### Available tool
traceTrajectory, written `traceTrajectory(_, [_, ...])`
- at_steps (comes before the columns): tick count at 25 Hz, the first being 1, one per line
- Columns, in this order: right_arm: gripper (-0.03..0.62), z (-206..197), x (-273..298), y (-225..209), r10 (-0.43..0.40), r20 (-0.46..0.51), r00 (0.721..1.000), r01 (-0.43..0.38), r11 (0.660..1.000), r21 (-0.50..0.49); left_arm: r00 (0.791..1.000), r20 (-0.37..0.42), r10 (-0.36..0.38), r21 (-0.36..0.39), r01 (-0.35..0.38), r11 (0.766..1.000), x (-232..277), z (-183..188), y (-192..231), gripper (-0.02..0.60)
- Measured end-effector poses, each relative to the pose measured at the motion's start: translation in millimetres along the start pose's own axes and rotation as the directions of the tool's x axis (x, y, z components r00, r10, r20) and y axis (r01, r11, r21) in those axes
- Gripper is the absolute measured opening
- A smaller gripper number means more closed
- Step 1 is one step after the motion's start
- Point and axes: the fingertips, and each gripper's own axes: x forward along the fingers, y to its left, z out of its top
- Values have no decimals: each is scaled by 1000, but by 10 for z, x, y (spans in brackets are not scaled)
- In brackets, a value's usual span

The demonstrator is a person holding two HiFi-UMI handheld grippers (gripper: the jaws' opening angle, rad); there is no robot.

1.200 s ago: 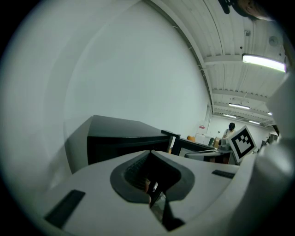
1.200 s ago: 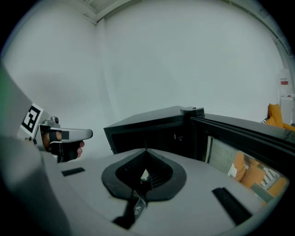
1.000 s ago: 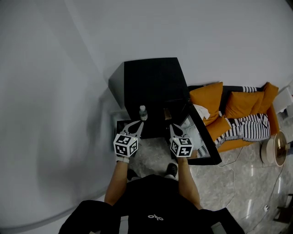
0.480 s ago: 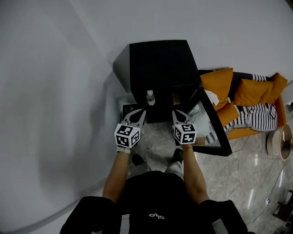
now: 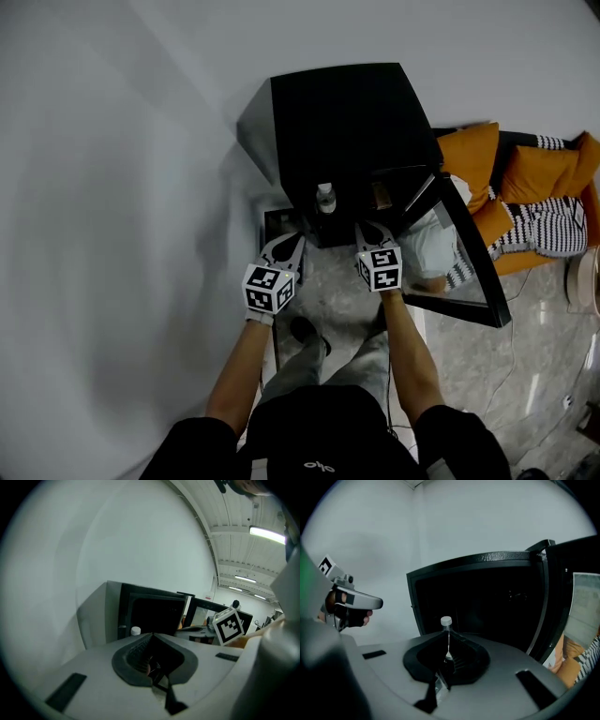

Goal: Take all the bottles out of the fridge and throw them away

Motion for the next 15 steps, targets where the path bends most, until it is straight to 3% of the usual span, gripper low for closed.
traceTrajectory(5, [15, -238, 434, 3, -4, 12, 1000, 4, 1000, -4, 999, -21, -27, 15, 27, 1000, 91, -207, 124, -2])
traceTrajectory(10, [197, -454, 904, 83, 32, 2, 999, -32, 999, -41, 999, -11, -41, -16, 41, 999, 188, -348, 242, -2])
traceTrajectory(15, [291, -698, 1370, 130, 79, -35, 996, -82, 990, -112, 999, 9, -44, -56, 45, 997, 315, -539, 357, -2])
